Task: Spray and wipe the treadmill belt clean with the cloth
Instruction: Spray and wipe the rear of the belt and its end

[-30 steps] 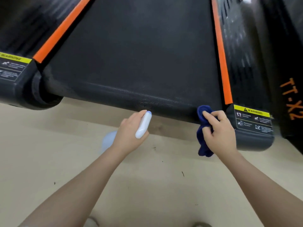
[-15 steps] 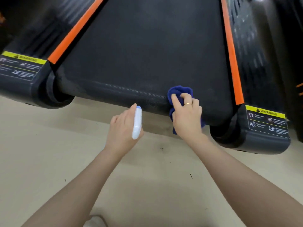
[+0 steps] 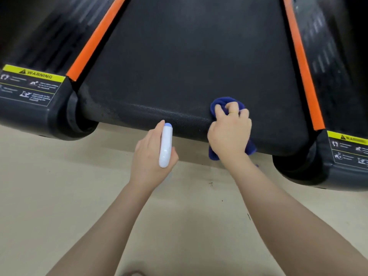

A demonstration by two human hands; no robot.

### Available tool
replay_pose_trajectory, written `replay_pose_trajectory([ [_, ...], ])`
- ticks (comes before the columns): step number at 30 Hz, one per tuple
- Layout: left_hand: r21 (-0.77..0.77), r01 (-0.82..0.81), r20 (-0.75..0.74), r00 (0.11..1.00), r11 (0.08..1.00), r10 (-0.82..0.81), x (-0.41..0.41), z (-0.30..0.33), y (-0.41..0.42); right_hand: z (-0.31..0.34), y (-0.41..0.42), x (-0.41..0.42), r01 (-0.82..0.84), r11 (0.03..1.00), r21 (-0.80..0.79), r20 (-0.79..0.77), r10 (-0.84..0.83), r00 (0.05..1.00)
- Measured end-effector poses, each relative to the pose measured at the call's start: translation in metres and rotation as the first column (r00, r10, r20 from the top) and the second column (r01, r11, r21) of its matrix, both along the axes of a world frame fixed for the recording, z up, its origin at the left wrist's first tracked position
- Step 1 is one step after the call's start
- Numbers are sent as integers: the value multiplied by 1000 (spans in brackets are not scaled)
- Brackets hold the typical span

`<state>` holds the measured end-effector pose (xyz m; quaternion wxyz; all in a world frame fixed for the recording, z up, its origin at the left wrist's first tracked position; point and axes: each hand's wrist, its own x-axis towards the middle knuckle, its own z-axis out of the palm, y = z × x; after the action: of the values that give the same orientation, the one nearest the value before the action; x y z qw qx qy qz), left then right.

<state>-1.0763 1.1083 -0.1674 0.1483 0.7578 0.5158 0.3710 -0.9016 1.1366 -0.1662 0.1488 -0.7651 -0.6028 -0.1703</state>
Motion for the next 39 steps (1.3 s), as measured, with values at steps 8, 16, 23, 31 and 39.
replay_pose_trajectory([
  [8, -382, -163, 298, 910, 910, 288, -31, -12, -8, -32, 5, -88, -353, 935, 9, 82, 351, 933],
  [16, -330, -338, 337, 830, 881, 444, -118, -13, -8, -35, 45, -152, -613, 752, -244, 381, 655, 652],
  [23, -342, -349, 382, 797, 872, 468, -133, -32, 5, -33, 61, -179, -599, 796, -93, 374, 585, 720],
  [31, -359, -320, 425, 780, 877, 459, -132, -40, 9, -66, 50, -158, -713, 587, -383, 612, 740, 280],
  [39, -365, -340, 472, 735, 867, 487, -140, -39, 7, -28, 73, -197, -649, 745, -156, 599, 593, 537],
])
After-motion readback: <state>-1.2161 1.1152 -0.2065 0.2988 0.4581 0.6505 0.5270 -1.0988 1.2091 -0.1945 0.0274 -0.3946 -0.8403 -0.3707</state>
